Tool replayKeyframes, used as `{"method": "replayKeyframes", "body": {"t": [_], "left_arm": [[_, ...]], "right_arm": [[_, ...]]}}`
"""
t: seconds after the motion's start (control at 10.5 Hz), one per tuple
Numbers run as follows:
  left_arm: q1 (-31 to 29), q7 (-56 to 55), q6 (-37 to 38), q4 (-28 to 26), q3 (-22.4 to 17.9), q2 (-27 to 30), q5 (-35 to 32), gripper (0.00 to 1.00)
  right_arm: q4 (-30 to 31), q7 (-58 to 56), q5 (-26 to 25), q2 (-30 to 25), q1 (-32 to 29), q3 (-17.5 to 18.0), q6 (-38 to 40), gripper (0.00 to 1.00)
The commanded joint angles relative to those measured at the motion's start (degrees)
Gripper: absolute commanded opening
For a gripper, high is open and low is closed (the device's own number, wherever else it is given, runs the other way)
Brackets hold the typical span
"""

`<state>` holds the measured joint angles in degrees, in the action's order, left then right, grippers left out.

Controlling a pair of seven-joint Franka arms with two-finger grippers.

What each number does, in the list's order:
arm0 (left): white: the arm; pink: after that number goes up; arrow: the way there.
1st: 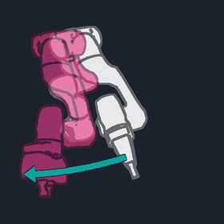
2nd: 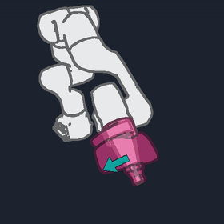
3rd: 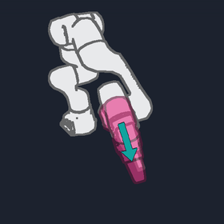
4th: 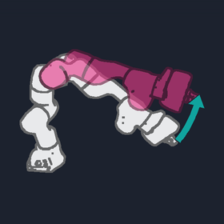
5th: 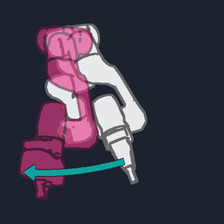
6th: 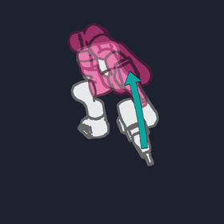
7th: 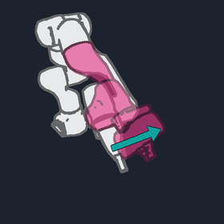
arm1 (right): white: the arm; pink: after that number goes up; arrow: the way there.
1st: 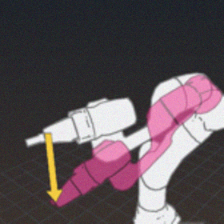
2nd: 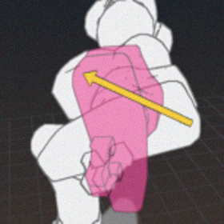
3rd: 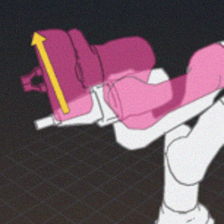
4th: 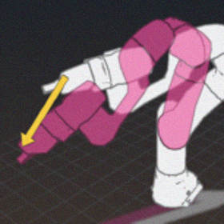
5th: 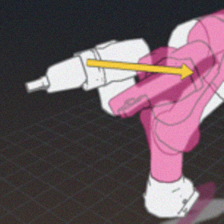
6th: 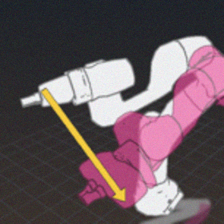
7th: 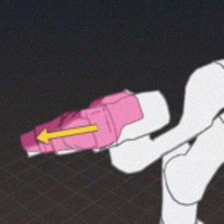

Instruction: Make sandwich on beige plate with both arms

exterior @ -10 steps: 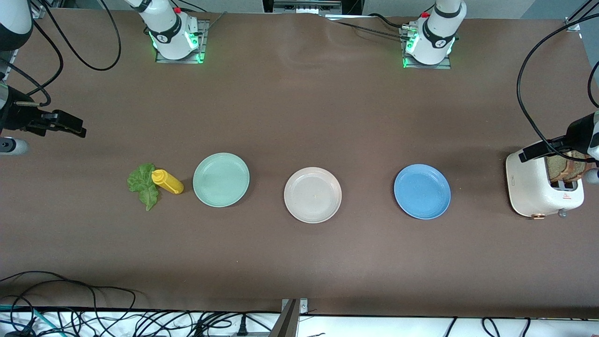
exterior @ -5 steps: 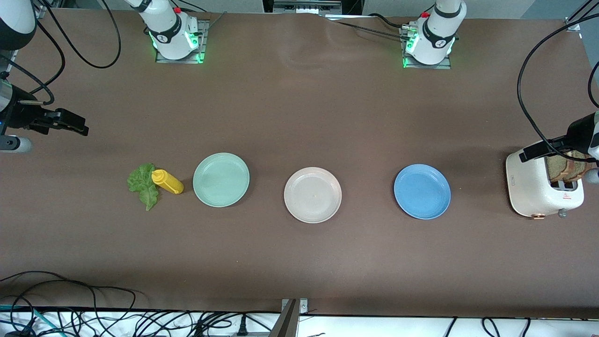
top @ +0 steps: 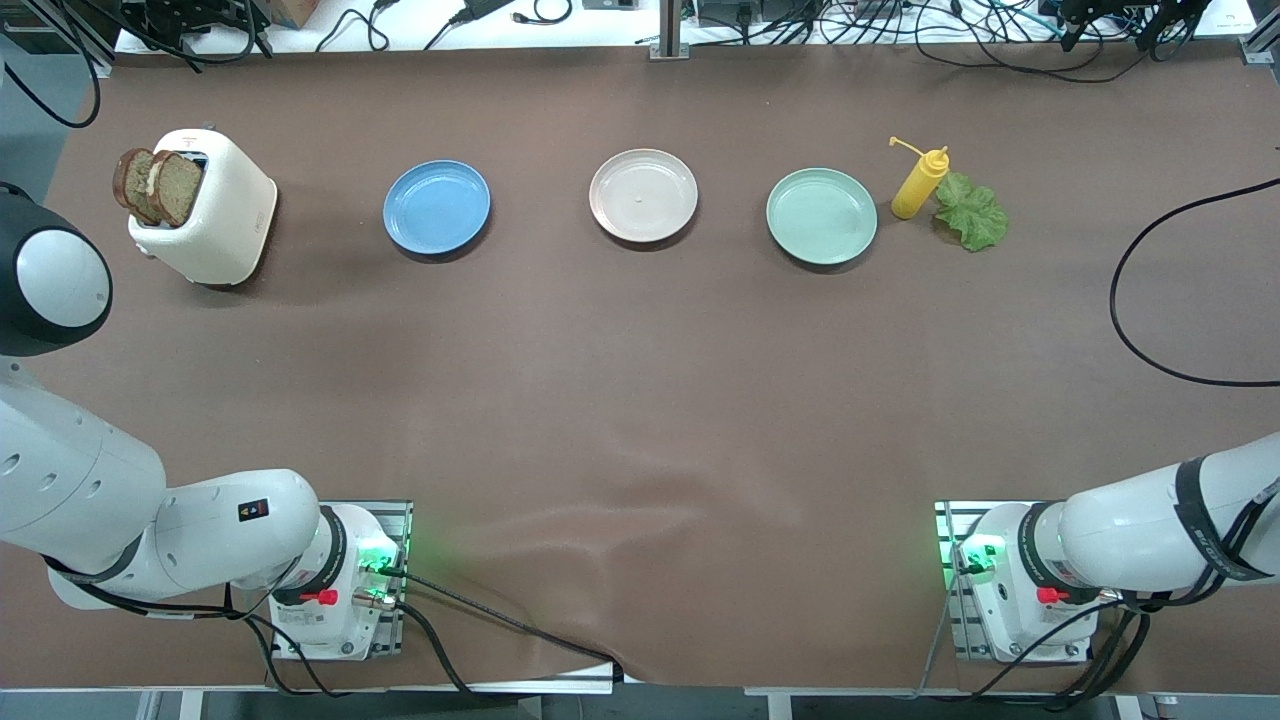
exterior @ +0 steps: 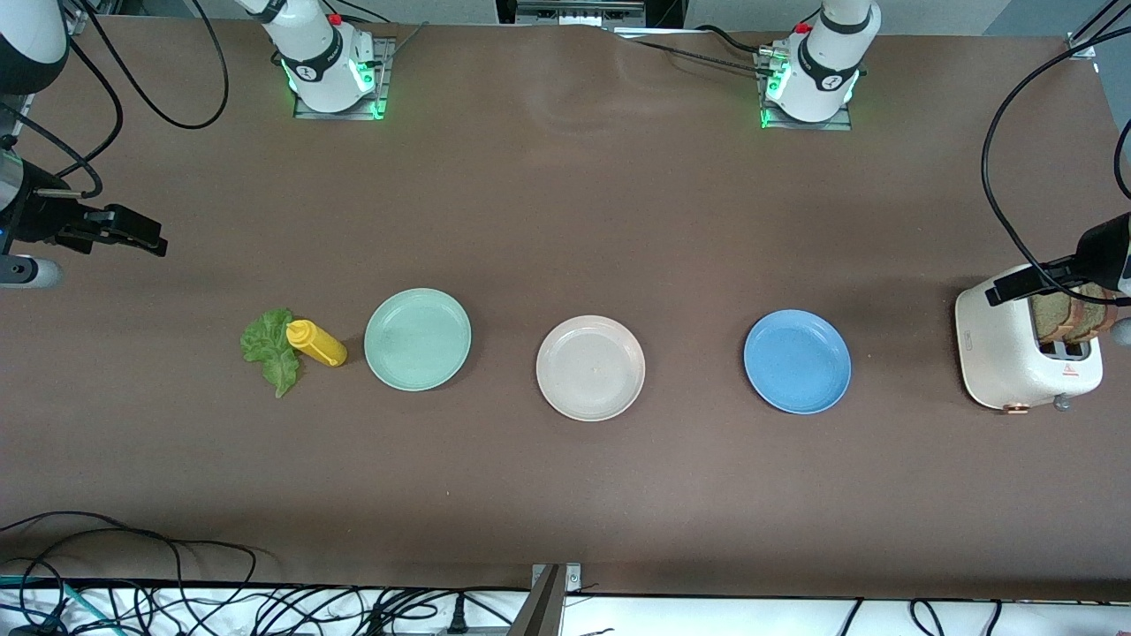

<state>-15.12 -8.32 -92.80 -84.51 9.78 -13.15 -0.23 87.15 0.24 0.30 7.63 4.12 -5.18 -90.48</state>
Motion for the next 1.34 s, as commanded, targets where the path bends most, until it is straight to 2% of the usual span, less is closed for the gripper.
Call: {"method": "replayKeyframes", "body": {"t": [0.0, 1.24], "left_arm": [[-0.4, 0.7, 0.3, -0.6, 0.0, 1.0, 0.4, 1.0], [-1.5, 1.3, 0.3, -0.7, 0.2, 1.1, 0.4, 1.0]], "right_arm": [[2.2, 0.5, 1.0, -2.1, -0.3, 0.3, -0.5, 1.0], [2.5, 0.2, 1.0, -2.0, -0.3, 0.0, -0.3, 1.0]]}}
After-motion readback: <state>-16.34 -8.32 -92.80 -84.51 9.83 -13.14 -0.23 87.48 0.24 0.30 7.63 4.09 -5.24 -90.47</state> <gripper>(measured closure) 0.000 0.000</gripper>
